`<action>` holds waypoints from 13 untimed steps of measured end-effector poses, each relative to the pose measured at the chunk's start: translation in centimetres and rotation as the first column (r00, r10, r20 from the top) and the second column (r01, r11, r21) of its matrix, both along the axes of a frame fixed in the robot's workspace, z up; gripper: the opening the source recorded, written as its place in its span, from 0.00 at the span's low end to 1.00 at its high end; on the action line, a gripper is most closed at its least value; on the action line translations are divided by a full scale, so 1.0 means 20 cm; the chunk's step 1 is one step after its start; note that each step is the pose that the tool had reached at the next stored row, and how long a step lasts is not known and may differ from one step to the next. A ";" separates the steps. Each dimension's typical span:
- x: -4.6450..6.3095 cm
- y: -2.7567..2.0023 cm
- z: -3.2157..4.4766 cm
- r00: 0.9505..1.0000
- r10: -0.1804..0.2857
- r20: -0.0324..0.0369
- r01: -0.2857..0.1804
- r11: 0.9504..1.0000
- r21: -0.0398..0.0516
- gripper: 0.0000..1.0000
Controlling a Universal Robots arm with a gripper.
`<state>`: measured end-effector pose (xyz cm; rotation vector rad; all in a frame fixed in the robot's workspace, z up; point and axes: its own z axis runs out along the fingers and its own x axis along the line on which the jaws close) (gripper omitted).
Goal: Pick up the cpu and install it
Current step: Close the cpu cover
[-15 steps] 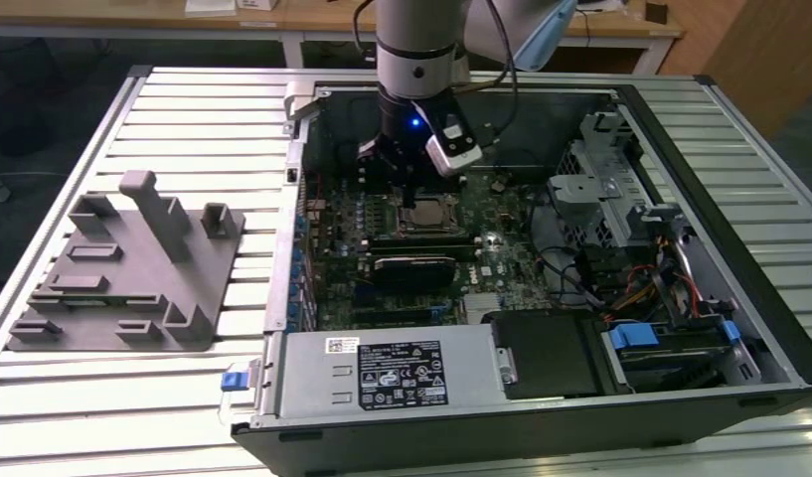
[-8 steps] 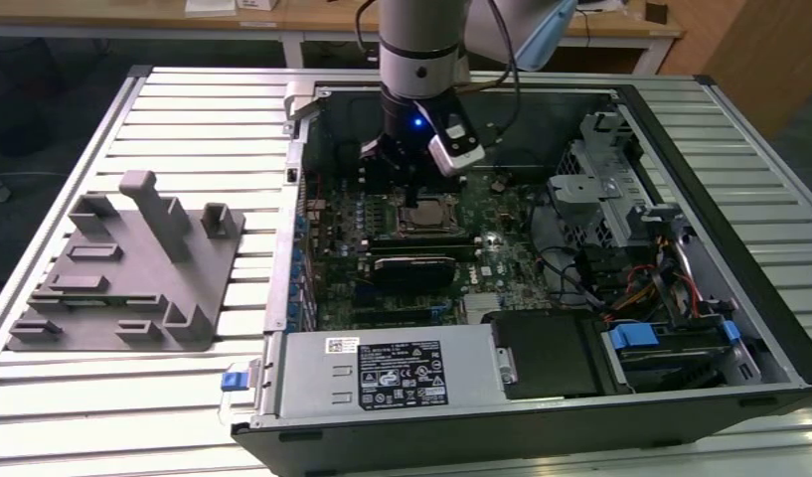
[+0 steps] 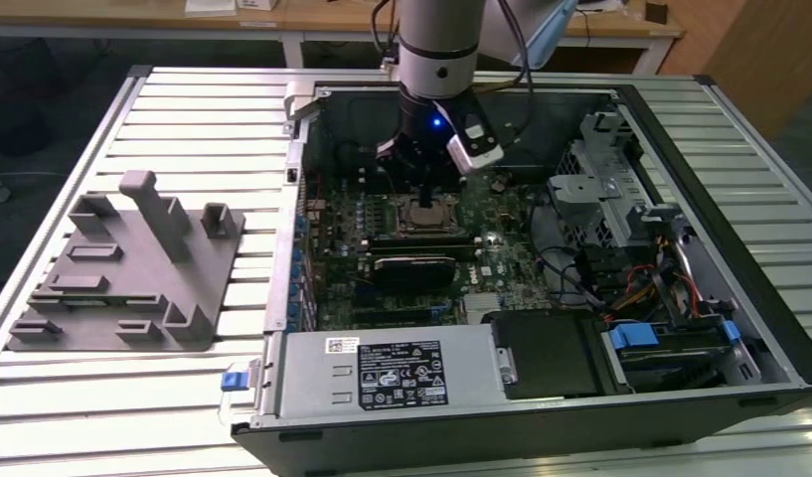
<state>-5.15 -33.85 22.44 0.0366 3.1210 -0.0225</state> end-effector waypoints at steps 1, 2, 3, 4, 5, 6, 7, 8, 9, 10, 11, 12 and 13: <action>0.01 0.000 0.000 1.000 0.000 0.000 0.000 1.000 0.000 0.11; 0.01 0.000 0.003 1.000 0.000 0.000 0.000 1.000 0.000 0.11; 0.01 0.000 0.009 1.000 0.000 0.000 0.000 1.000 0.000 0.11; 0.01 0.000 0.017 1.000 0.000 0.000 0.000 1.000 0.000 0.11; 0.01 0.000 0.027 1.000 0.000 0.000 0.000 1.000 0.000 0.11; 0.01 0.000 0.036 1.000 0.000 0.000 0.000 1.000 0.000 0.11; 0.01 0.000 0.045 1.000 0.000 0.000 0.000 1.000 0.000 0.11; 0.01 0.000 0.056 1.000 0.000 0.000 0.000 1.000 0.000 0.11; 0.01 0.000 0.065 1.000 0.000 0.000 0.000 1.000 0.000 0.11; 0.01 0.000 0.073 1.000 0.000 0.000 0.000 1.000 0.000 0.11; 0.01 0.000 0.080 1.000 0.000 0.000 0.000 1.000 0.000 0.11; 0.01 0.000 0.083 1.000 0.000 0.000 0.000 1.000 0.000 0.11; 0.01 0.000 0.084 1.000 0.000 0.000 0.000 1.000 0.001 0.11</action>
